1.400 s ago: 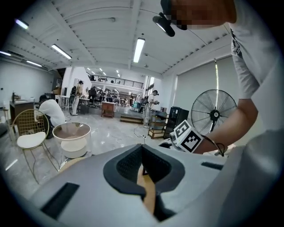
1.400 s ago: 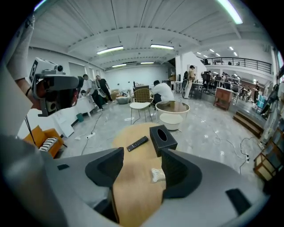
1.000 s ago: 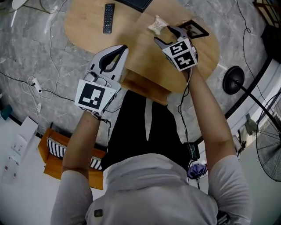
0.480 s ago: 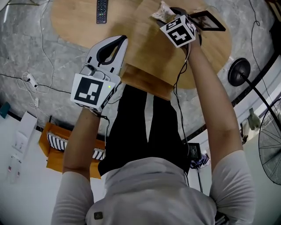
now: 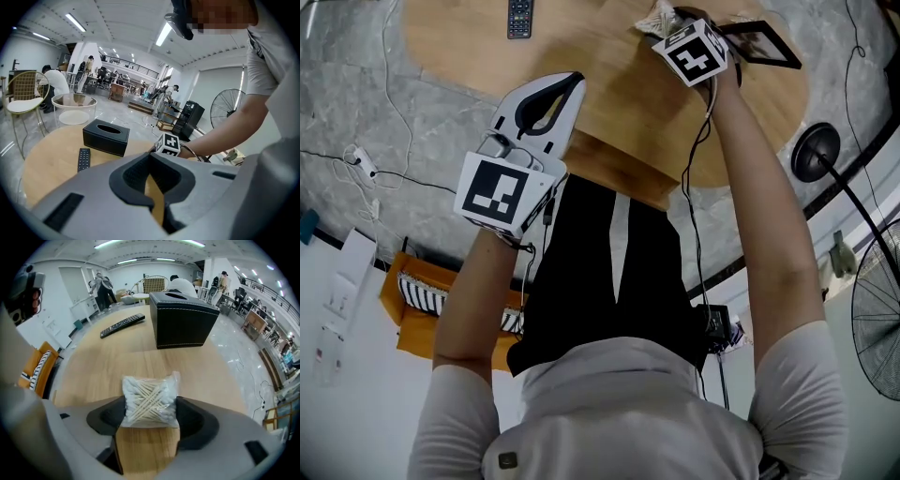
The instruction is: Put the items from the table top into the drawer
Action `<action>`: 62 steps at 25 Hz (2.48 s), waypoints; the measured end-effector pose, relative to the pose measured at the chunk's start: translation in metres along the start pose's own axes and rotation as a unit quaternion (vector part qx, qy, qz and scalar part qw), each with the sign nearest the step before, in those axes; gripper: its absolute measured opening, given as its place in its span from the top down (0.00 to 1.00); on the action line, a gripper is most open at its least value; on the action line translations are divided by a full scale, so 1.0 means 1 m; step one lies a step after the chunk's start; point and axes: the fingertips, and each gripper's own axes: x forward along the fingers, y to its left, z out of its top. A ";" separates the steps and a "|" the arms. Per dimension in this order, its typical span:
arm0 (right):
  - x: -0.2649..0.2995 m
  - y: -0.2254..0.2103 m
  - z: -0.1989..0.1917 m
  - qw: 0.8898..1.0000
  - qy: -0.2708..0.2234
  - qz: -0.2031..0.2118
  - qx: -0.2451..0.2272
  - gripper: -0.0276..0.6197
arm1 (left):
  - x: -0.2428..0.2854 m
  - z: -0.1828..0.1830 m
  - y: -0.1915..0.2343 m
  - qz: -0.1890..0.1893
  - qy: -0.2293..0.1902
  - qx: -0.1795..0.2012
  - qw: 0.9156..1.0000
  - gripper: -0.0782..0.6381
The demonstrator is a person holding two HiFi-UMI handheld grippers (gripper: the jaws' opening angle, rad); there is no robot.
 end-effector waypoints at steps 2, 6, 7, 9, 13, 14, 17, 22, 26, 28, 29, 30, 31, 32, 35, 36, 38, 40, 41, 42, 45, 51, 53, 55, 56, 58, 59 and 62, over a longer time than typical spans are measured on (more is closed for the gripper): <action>0.000 0.001 0.000 1.000 -0.004 -0.003 -0.001 0.46 | -0.001 -0.002 0.000 -0.002 0.000 -0.002 1.000 0.88; -0.003 0.003 -0.001 1.000 -0.001 -0.010 -0.007 0.46 | -0.004 -0.003 -0.006 -0.002 0.000 0.000 1.000 0.88; -0.004 0.004 -0.001 1.000 -0.002 -0.011 -0.008 0.46 | -0.005 -0.003 -0.007 -0.001 -0.001 0.000 1.000 0.88; -0.009 0.010 0.002 1.000 -0.006 -0.011 -0.012 0.46 | -0.008 -0.003 -0.009 0.002 -0.002 -0.001 1.000 0.88; -0.020 0.025 0.004 1.000 -0.015 -0.008 -0.024 0.46 | -0.017 -0.003 -0.014 0.011 -0.009 0.004 1.000 0.88; -0.023 0.029 0.004 0.999 -0.017 -0.007 -0.026 0.46 | -0.021 -0.003 -0.016 0.014 -0.011 0.003 1.000 0.88; -0.033 0.042 0.003 0.999 -0.023 -0.005 -0.029 0.46 | -0.031 -0.003 -0.026 0.025 -0.020 0.001 0.999 0.88; -0.052 0.072 -0.008 0.999 -0.029 -0.002 -0.044 0.46 | -0.053 -0.014 -0.048 0.044 -0.034 -0.002 0.998 0.88; -0.063 0.105 -0.022 0.998 -0.033 0.010 -0.059 0.46 | -0.071 -0.030 -0.068 0.064 -0.044 -0.008 0.997 0.88; -0.067 0.123 -0.031 0.997 -0.032 0.016 -0.067 0.46 | -0.081 -0.040 -0.078 0.073 -0.048 -0.012 0.996 0.88; -0.068 0.132 -0.036 0.997 -0.031 0.018 -0.072 0.46 | -0.085 -0.046 -0.082 0.077 -0.049 -0.014 0.996 0.88; -0.070 0.141 -0.041 0.996 -0.030 0.020 -0.076 0.46 | -0.090 -0.052 -0.087 0.082 -0.049 -0.016 0.995 0.88; -0.071 0.150 -0.046 0.996 -0.029 0.023 -0.081 0.46 | -0.094 -0.058 -0.092 0.087 -0.051 -0.020 0.995 0.88; -0.073 0.160 -0.052 0.996 -0.027 0.027 -0.086 0.46 | -0.098 -0.065 -0.096 0.093 -0.052 -0.024 0.994 0.88; -0.074 0.191 -0.070 0.994 -0.022 0.039 -0.097 0.46 | -0.113 -0.088 -0.109 0.110 -0.054 -0.038 0.992 0.88; -0.073 0.203 -0.076 0.994 -0.021 0.044 -0.098 0.46 | -0.118 -0.097 -0.112 0.115 -0.053 -0.041 0.991 0.88; -0.072 0.225 -0.088 0.993 -0.019 0.053 -0.099 0.46 | -0.127 -0.113 -0.119 0.123 -0.052 -0.049 0.990 0.88; -0.069 0.246 -0.101 0.993 -0.015 0.060 -0.103 0.46 | -0.133 -0.130 -0.126 0.131 -0.051 -0.057 0.988 0.88; -0.067 0.256 -0.106 0.992 -0.013 0.064 -0.104 0.46 | -0.136 -0.138 -0.129 0.135 -0.051 -0.061 0.988 0.88; -0.066 0.265 -0.111 0.992 -0.011 0.067 -0.107 0.46 | -0.139 -0.145 -0.131 0.140 -0.051 -0.065 0.987 0.88; -0.060 0.294 -0.122 0.991 -0.007 0.076 -0.113 0.46 | -0.149 -0.162 -0.133 0.152 -0.053 -0.074 0.984 0.88; -0.049 0.332 -0.142 0.988 0.001 0.090 -0.122 0.46 | -0.161 -0.182 -0.137 0.175 -0.064 -0.093 0.978 0.88; -0.044 0.338 -0.145 0.988 0.002 0.092 -0.123 0.46 | -0.164 -0.188 -0.137 0.180 -0.064 -0.097 0.977 0.88; -0.039 0.342 -0.146 0.988 0.003 0.091 -0.123 0.46 | -0.166 -0.194 -0.136 0.185 -0.064 -0.102 0.975 0.88; -0.038 0.342 -0.146 0.988 0.002 0.090 -0.123 0.46 | -0.167 -0.196 -0.136 0.186 -0.064 -0.103 0.975 0.88; -0.035 0.343 -0.146 0.989 0.001 0.089 -0.119 0.46 | -0.168 -0.199 -0.137 0.189 -0.064 -0.106 0.974 0.88; -0.034 0.343 -0.146 0.989 0.000 0.088 -0.115 0.46 | -0.169 -0.200 -0.137 0.190 -0.064 -0.107 0.974 0.88; -0.032 0.344 -0.146 0.991 -0.005 0.087 -0.103 0.46 | -0.169 -0.202 -0.137 0.192 -0.063 -0.107 0.974 0.88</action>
